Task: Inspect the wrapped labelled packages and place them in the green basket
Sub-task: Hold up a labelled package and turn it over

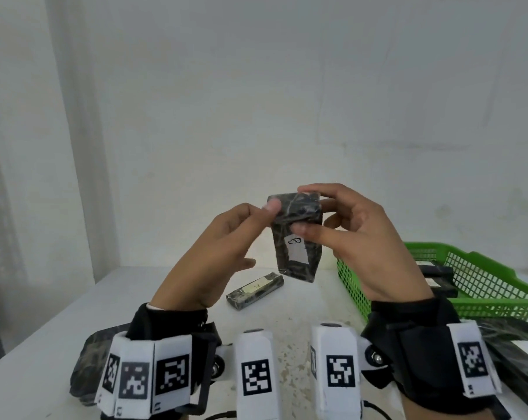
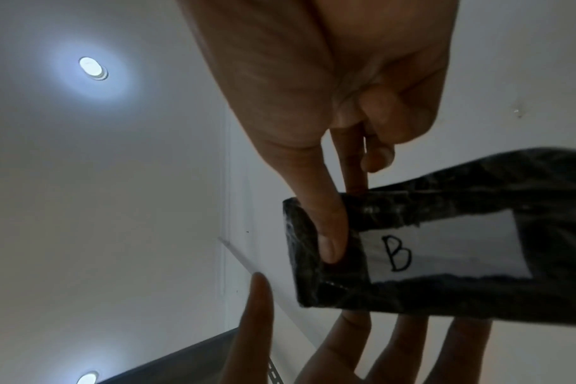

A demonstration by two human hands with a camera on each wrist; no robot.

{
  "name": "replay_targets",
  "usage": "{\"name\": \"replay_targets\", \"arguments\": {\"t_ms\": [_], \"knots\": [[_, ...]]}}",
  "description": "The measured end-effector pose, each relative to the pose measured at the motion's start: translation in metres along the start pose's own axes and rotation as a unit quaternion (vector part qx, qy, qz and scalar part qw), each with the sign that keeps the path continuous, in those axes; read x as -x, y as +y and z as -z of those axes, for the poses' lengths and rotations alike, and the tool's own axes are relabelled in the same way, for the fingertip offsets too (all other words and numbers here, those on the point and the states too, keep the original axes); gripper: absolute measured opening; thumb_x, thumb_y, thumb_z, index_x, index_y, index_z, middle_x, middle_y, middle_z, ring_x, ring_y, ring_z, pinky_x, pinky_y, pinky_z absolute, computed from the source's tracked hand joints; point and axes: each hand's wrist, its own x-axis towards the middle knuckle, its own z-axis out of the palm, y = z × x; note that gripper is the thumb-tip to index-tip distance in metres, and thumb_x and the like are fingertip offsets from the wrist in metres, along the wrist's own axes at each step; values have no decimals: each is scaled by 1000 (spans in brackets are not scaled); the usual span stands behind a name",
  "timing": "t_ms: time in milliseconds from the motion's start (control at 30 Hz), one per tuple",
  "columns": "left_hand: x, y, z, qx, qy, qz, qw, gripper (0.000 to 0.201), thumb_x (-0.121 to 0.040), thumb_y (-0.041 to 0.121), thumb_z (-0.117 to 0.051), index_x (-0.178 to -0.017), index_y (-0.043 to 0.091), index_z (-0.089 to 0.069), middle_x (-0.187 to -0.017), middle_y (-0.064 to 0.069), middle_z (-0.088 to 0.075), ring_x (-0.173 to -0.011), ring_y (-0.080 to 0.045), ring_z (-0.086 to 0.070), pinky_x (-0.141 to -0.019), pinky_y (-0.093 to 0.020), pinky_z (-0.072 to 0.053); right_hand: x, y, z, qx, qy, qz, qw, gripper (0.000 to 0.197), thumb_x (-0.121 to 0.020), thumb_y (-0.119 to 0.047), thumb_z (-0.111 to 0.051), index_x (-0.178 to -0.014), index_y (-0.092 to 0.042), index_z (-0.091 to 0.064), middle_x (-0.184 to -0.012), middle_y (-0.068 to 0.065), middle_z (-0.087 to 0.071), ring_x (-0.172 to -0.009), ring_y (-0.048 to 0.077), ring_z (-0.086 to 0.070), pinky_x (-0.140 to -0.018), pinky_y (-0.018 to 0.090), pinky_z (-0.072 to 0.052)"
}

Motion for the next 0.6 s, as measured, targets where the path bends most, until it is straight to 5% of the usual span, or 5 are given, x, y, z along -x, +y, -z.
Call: {"name": "replay_targets", "arguments": {"t_ms": [67, 133, 300, 400, 600], "knots": [[1, 3, -2, 10, 6, 6, 1000, 64, -77, 72, -65, -105, 14, -68, -114, 1, -71, -112, -19, -65, -88, -45, -57, 0, 1, -1, 31, -5, 21, 999, 42, -71, -11, -83, -105, -34, -72, -96, -5, -72, -66, 9, -48, -66, 14, -42], [3, 5, -3, 42, 16, -9, 999, 43, -81, 47, -65, -91, 5, -61, -104, -15, -71, -99, -28, -71, -80, -44, -61, 0, 2, -2, 38, -13, 25, 999, 44, -70, -10, -85, -105, -34, -72, -98, -4, -72, -64, 10, -49, -65, 17, -46], [1, 2, -1, 43, 54, -71, 995, 19, -91, 9, -65, -77, 2, -53, -87, -16, -64, -84, -21, -68, -78, -39, -61, 2, 0, -3, 26, -73, -10, 997, 44, -72, -28, -84, -114, -32, -70, -108, -8, -72, -73, 10, -55, -58, 18, -47], [1, 0, 0, 41, 70, -91, 993, 24, -82, 12, -75, -78, -1, -56, -87, -18, -67, -84, -22, -71, -80, -35, -61, 1, 0, -7, -33, -59, -42, 997, 48, -69, -47, -70, -111, -24, -73, -99, -7, -73, -74, 6, -58, -62, 19, -49], [3, 3, -2, 46, 52, -85, 994, 29, -80, 28, -71, -70, 3, -59, -83, -22, -65, -85, -22, -68, -77, -31, -60, -2, 8, -7, -60, -35, -21, 997, 33, -78, -34, -64, -96, -9, -76, -81, 3, -73, -66, 10, -57, -60, 19, -45]]}}
